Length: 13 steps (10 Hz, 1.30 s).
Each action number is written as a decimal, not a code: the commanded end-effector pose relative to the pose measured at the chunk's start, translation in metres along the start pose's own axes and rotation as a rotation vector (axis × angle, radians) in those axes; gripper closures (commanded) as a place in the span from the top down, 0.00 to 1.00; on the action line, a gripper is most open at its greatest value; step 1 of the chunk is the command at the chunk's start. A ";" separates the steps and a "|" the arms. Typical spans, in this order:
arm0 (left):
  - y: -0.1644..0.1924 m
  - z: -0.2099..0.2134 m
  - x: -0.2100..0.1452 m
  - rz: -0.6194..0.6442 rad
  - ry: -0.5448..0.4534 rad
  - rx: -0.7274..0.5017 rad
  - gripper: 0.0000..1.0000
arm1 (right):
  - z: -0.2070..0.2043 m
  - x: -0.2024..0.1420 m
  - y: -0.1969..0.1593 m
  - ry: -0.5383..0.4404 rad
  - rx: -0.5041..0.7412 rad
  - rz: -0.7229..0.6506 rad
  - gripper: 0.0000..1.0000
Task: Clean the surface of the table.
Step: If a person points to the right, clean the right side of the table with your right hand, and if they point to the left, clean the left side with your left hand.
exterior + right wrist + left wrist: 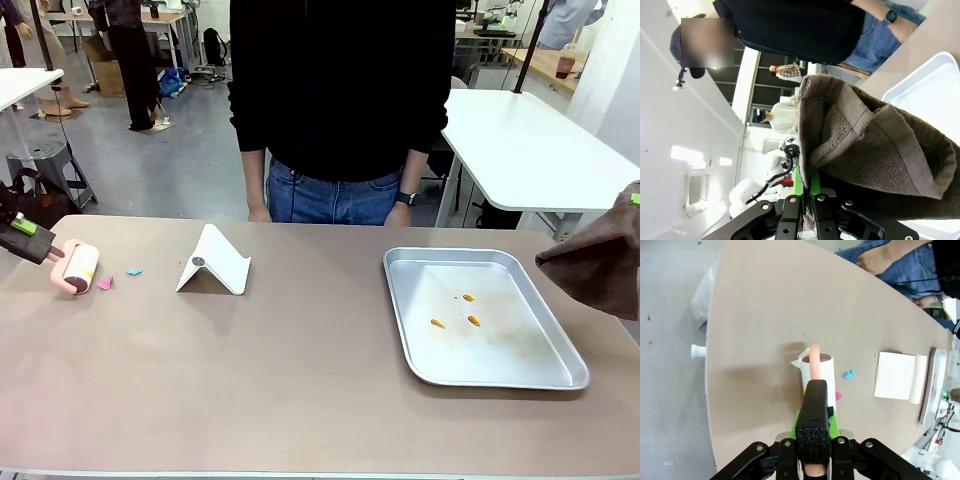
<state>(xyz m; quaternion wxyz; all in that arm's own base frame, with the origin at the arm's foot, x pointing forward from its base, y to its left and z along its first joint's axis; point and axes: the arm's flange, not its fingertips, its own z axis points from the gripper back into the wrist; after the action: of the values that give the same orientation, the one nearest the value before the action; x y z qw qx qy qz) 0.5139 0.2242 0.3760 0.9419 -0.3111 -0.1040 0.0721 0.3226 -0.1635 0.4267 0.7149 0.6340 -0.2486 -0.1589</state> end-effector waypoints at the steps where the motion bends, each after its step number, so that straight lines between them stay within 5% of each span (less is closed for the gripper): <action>1: -0.010 -0.016 -0.013 -0.007 0.045 0.045 0.22 | 0.002 0.000 0.002 0.000 0.001 -0.003 0.00; 9: -0.062 -0.056 -0.037 -0.077 0.168 0.029 0.22 | 0.002 0.000 0.002 0.000 0.001 -0.003 0.00; 13: -0.074 -0.075 -0.020 -0.066 0.193 0.057 0.22 | 0.002 0.000 0.002 0.000 0.001 -0.003 0.00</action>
<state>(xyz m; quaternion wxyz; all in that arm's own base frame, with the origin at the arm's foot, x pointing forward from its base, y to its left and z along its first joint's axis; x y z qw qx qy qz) 0.5214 0.1251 0.3794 0.9476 -0.3120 -0.0655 0.0194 0.3226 -0.1635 0.4266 0.7148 0.6340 -0.2486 -0.1590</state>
